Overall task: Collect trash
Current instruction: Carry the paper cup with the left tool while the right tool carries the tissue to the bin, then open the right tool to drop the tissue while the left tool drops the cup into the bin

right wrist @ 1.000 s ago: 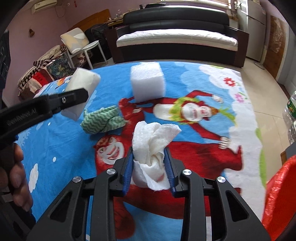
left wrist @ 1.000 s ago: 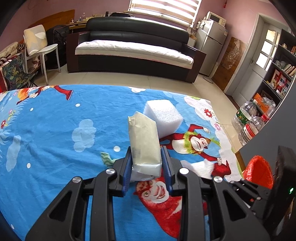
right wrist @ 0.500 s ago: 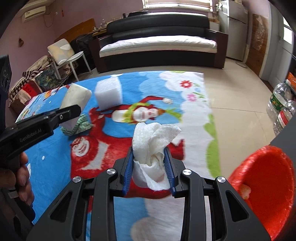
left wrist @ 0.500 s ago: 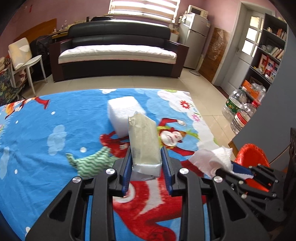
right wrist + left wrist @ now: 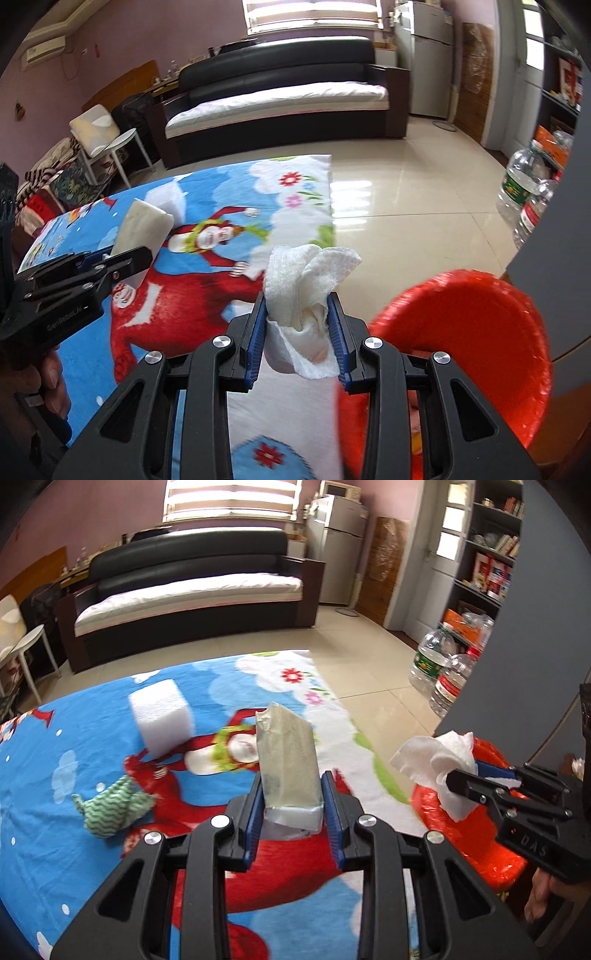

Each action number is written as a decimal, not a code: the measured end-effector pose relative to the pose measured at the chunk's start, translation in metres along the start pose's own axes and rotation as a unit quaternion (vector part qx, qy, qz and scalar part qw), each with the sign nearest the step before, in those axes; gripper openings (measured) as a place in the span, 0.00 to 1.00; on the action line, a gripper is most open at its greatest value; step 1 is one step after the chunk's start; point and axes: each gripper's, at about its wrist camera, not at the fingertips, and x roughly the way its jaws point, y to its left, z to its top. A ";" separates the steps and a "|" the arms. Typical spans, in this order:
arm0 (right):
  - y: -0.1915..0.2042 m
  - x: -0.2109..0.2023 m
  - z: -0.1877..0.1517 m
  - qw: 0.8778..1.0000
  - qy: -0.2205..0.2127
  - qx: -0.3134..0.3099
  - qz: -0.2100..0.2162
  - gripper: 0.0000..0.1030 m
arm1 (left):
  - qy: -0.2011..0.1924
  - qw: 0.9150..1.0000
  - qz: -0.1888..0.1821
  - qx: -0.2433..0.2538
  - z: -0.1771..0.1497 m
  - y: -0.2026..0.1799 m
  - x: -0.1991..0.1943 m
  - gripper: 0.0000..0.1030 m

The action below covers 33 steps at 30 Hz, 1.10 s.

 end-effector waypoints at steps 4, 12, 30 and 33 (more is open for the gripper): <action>-0.023 -0.011 -0.006 1.000 -0.002 0.010 -0.013 0.30 | 0.002 1.000 -0.019 0.019 -0.002 -0.029 0.001 0.28; -0.073 -0.032 -0.021 0.998 -0.008 0.036 -0.041 0.30 | 0.012 0.997 -0.052 0.049 -0.008 -0.085 0.004 0.28; -0.153 -0.061 -0.049 0.993 -0.013 0.084 -0.087 0.31 | 0.031 0.990 -0.111 0.078 -0.008 -0.179 0.020 0.28; -0.161 -0.064 -0.052 0.992 -0.014 0.089 -0.089 0.31 | 0.035 0.989 -0.120 0.083 -0.008 -0.189 0.023 0.28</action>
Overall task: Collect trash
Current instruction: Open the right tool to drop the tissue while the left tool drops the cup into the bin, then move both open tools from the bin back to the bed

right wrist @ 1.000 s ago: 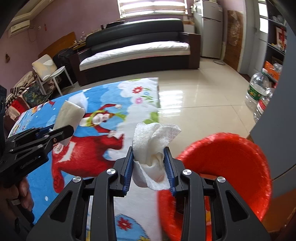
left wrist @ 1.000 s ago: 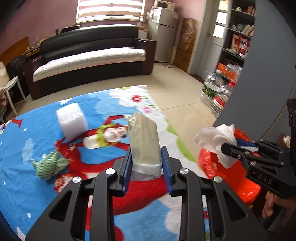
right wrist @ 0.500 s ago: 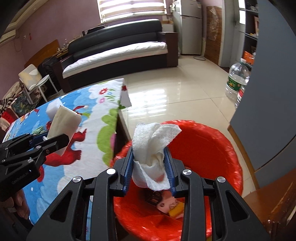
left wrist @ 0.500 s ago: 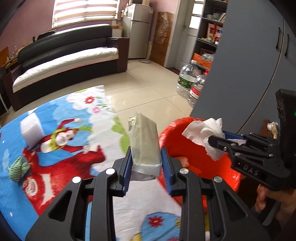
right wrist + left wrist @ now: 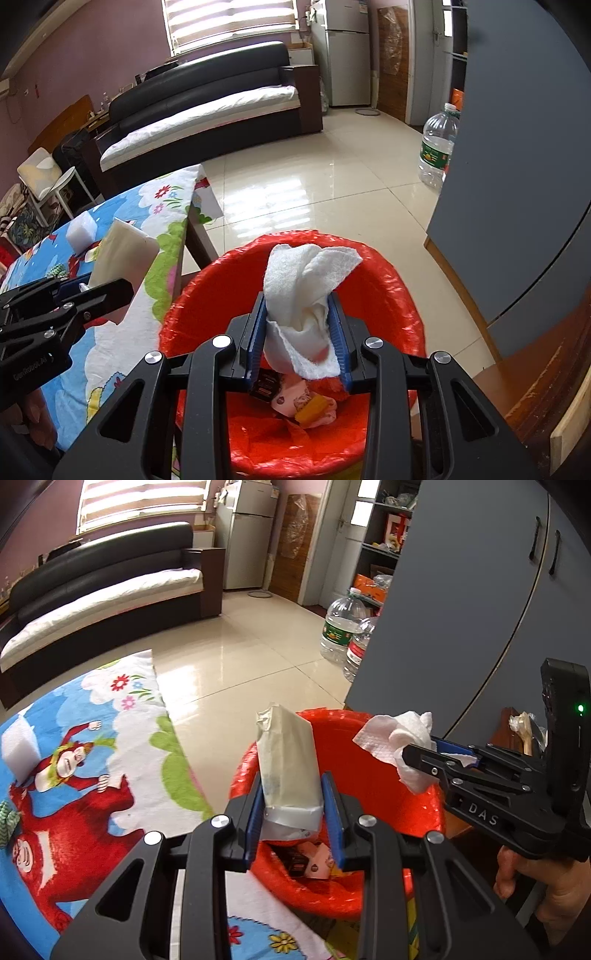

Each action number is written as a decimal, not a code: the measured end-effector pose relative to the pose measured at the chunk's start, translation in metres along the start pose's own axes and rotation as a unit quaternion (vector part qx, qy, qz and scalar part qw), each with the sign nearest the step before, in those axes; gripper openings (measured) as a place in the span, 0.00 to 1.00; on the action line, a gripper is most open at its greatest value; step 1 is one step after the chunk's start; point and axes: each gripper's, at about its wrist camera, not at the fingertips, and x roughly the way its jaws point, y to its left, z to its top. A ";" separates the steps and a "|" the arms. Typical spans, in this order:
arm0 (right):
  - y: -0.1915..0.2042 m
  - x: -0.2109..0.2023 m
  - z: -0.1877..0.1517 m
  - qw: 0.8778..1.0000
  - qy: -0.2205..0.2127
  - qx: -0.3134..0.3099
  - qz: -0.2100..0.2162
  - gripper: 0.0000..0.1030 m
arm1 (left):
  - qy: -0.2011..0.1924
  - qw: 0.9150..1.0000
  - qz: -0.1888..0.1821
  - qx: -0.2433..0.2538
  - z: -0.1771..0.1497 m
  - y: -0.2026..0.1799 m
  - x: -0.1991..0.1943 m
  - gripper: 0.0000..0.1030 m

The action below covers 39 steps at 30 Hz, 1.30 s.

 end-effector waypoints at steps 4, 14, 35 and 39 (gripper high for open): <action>-0.006 -0.002 -0.001 1.000 -0.002 0.007 -0.004 0.37 | 0.004 1.000 -0.015 -0.002 0.001 -0.008 0.004 0.36; -0.011 0.003 -0.002 1.000 0.001 0.018 -0.018 0.54 | 0.001 1.000 -0.010 -0.008 0.002 0.003 0.002 0.49; 0.073 0.014 0.020 1.000 -0.010 -0.024 0.015 0.65 | -0.036 0.992 0.099 -0.073 -0.013 0.155 -0.057 0.49; 0.094 0.019 0.025 0.999 -0.010 -0.035 0.025 0.68 | -0.044 0.987 0.121 -0.099 -0.018 0.192 -0.069 0.49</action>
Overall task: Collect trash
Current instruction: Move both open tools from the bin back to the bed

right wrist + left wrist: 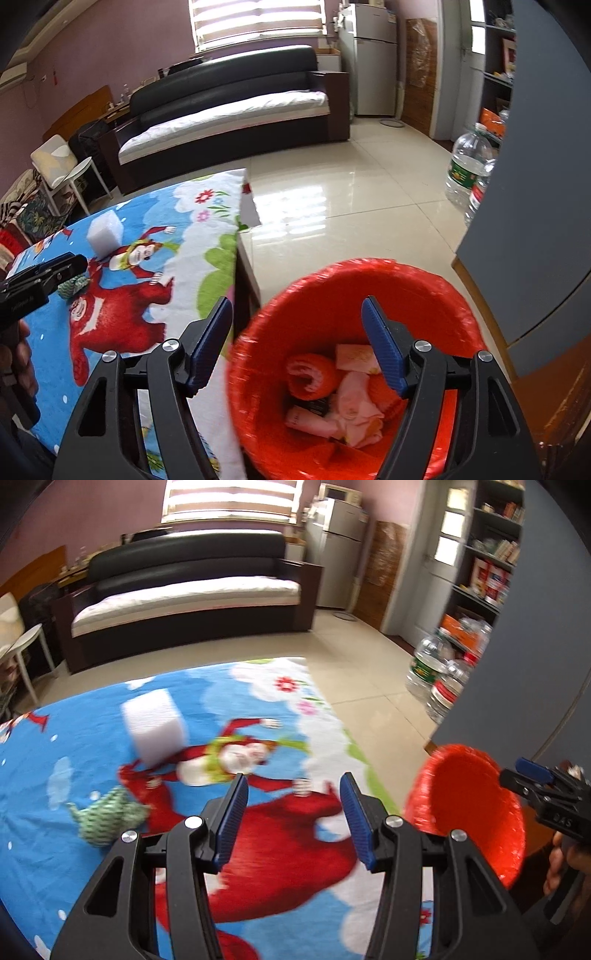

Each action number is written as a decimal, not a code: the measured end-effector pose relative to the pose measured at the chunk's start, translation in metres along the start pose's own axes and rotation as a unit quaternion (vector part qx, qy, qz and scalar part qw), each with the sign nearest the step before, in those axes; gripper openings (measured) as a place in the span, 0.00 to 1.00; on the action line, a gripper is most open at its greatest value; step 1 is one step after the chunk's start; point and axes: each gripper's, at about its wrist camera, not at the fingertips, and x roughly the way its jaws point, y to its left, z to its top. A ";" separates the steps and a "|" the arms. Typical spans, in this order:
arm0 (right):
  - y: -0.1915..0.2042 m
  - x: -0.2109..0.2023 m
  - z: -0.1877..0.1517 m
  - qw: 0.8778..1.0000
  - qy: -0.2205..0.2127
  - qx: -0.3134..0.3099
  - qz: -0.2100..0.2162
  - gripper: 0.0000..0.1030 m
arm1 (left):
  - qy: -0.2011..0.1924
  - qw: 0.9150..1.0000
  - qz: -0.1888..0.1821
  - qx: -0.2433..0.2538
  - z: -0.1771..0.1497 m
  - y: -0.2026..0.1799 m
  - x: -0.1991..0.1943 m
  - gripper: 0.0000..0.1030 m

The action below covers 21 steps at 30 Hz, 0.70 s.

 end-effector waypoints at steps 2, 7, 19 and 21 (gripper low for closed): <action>0.010 0.003 0.003 1.000 0.000 -0.004 0.005 0.68 | -0.005 1.000 0.013 -0.002 0.002 0.012 -0.002 0.49; 0.034 0.011 0.010 1.000 0.000 -0.017 0.017 0.72 | -0.011 0.999 0.039 -0.011 0.003 0.048 -0.005 0.49; 0.096 0.035 0.030 0.997 0.001 -0.050 0.053 0.73 | 0.022 0.996 0.081 -0.033 -0.005 0.126 0.015 0.49; 0.105 0.040 0.033 0.997 0.002 -0.054 0.059 0.73 | 0.029 0.996 0.081 -0.035 -0.007 0.133 0.019 0.49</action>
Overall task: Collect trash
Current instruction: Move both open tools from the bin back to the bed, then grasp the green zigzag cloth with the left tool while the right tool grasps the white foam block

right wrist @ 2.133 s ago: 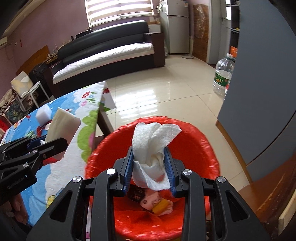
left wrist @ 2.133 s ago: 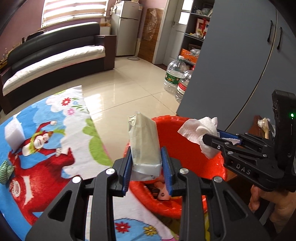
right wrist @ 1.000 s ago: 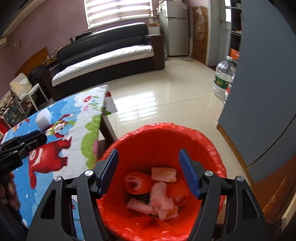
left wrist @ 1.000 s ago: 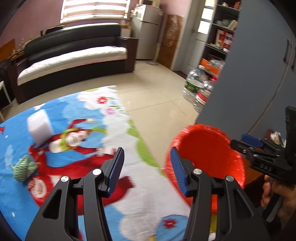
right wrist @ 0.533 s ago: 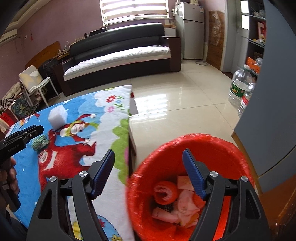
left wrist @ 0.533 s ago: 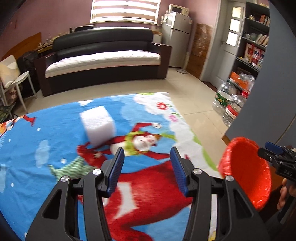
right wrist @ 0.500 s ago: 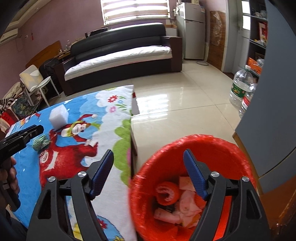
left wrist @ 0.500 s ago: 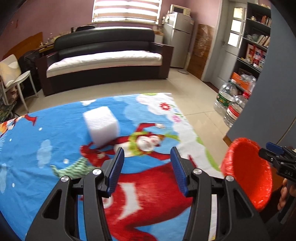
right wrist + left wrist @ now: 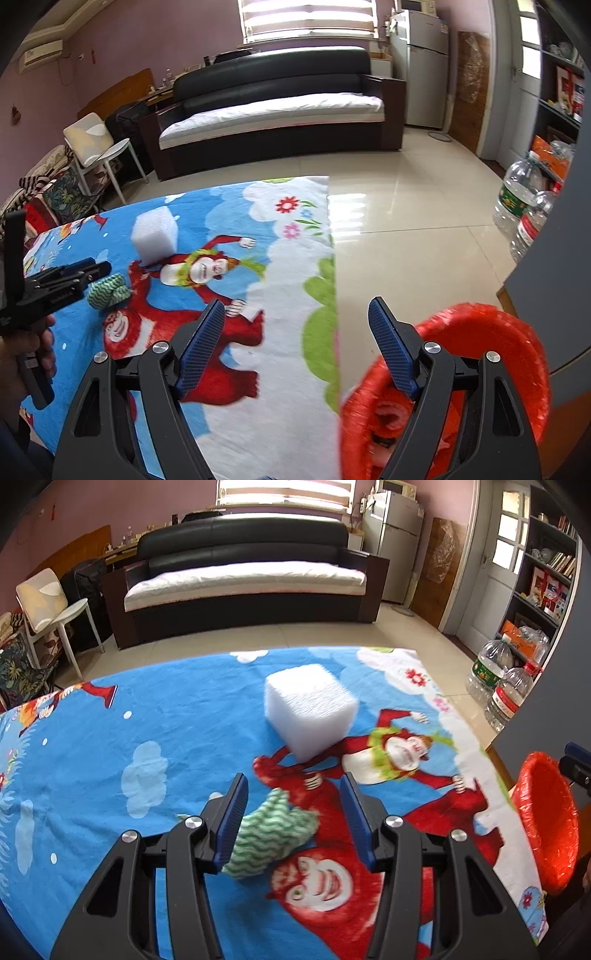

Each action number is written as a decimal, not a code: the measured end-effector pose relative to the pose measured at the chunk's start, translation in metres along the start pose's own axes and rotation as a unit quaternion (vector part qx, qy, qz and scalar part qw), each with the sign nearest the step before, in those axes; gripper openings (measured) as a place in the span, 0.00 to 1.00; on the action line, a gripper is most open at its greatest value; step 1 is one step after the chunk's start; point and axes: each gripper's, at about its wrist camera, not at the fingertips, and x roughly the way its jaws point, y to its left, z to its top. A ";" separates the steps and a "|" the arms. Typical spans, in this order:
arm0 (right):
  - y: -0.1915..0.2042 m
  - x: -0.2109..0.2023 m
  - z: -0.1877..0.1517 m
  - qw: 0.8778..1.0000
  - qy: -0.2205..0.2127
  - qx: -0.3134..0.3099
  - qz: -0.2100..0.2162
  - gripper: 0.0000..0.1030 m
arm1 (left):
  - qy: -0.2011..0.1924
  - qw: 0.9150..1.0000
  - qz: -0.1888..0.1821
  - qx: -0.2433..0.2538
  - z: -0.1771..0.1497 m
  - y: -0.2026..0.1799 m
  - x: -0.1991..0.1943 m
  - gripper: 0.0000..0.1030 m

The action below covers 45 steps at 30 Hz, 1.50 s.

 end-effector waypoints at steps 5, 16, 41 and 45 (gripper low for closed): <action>0.016 0.013 0.008 1.000 0.004 -0.010 0.013 0.76 | 0.016 1.000 0.013 0.005 -0.004 0.013 0.012 0.49; 0.047 0.043 0.021 0.999 0.011 -0.020 0.035 0.76 | 0.058 0.998 0.012 0.013 -0.014 0.021 0.033 0.47; 0.168 0.123 0.054 0.994 0.025 -0.078 0.079 0.77 | 0.013 0.997 0.043 -0.065 0.007 0.057 -0.010 0.31; 0.180 0.135 0.057 0.993 0.030 -0.084 0.077 0.77 | 0.003 0.994 0.057 -0.088 0.008 0.071 -0.017 0.31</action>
